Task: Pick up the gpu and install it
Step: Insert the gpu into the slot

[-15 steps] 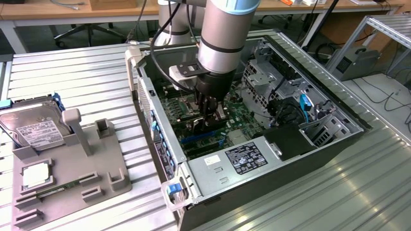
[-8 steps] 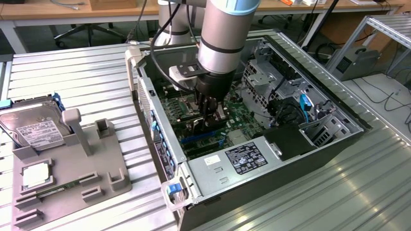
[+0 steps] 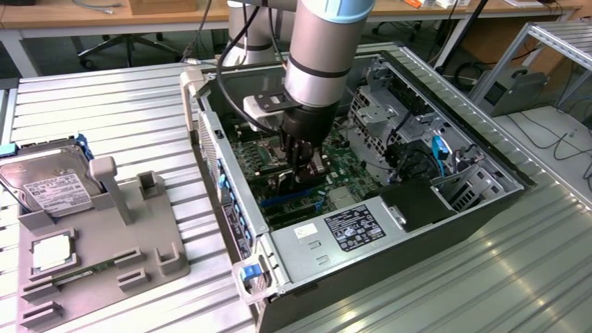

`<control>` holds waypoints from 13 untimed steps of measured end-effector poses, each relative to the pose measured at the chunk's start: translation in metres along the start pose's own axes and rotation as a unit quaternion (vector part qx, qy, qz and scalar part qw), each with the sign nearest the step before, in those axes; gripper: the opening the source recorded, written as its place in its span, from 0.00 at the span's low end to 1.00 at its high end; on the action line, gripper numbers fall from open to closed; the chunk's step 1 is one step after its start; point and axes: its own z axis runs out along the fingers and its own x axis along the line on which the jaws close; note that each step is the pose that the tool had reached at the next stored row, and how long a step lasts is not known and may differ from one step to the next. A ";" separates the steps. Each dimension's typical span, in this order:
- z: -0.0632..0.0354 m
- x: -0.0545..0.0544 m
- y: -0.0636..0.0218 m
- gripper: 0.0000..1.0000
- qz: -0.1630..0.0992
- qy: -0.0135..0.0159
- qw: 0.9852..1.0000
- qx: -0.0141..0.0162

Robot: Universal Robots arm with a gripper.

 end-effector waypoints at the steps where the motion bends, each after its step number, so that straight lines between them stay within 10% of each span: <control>1: 0.0006 0.000 0.0000 0.27 0.000 0.000 1.000 0.000; 13: 0.0020 0.000 0.0002 0.27 0.000 0.000 1.000 0.000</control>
